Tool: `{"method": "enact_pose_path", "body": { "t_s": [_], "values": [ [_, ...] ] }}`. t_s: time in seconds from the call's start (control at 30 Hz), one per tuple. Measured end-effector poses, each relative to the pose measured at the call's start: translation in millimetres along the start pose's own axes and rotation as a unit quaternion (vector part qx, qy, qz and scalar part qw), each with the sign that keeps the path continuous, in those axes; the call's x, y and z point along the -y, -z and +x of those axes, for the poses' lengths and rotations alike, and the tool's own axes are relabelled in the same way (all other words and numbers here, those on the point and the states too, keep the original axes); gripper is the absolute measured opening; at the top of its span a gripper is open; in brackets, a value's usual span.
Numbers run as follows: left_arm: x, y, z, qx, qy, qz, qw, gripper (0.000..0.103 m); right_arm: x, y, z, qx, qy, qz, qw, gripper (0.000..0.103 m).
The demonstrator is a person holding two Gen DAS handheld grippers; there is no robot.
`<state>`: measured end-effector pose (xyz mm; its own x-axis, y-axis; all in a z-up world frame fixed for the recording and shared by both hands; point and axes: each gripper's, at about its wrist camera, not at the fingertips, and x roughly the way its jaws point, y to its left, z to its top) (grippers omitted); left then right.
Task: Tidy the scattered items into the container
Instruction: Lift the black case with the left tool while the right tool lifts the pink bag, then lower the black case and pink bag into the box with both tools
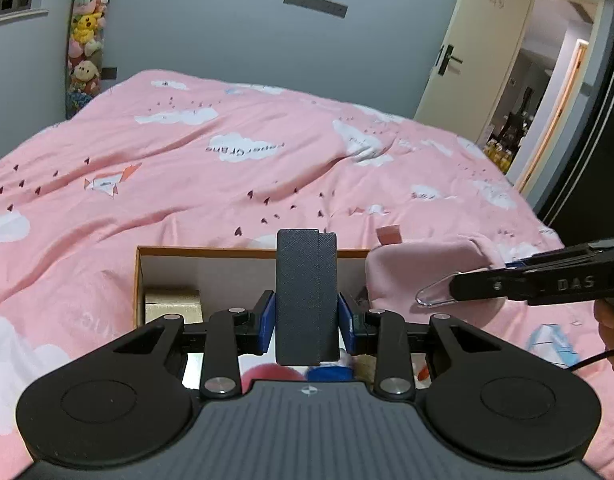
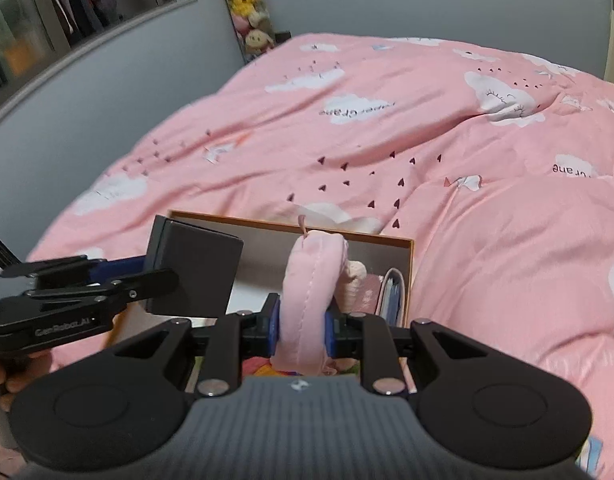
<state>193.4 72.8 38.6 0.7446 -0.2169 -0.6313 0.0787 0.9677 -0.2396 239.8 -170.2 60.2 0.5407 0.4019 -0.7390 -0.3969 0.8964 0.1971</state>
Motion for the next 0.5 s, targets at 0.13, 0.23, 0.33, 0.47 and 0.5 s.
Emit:
{"method": "enact_pose_path", "body": {
  "t_s": [0.13, 0.23, 0.33, 0.47, 0.5],
  "values": [
    [-5, 4, 20, -0.013, 0.003, -0.002, 0.9999, 0.038, 2, -4, 32, -0.021, 0.009, -0.001, 1.000, 0.024],
    [-4, 5, 34, -0.023, 0.001, 0.007, 0.9997, 0.038, 5, -8, 50, -0.034, 0.012, 0.002, 0.999, 0.024],
    [-3, 4, 49, -0.031, -0.004, 0.016, 0.9994, 0.037, 6, -12, 63, -0.045, 0.020, -0.003, 0.999, 0.024],
    [0, 4, 62, -0.042, -0.008, 0.034, 0.9985, 0.037, 10, -16, 81, -0.077, 0.024, 0.005, 0.997, 0.024],
    [1, 4, 66, -0.046, -0.007, 0.038, 0.9982, 0.037, 11, -18, 84, -0.083, 0.026, 0.007, 0.996, 0.024]
  ]
}}
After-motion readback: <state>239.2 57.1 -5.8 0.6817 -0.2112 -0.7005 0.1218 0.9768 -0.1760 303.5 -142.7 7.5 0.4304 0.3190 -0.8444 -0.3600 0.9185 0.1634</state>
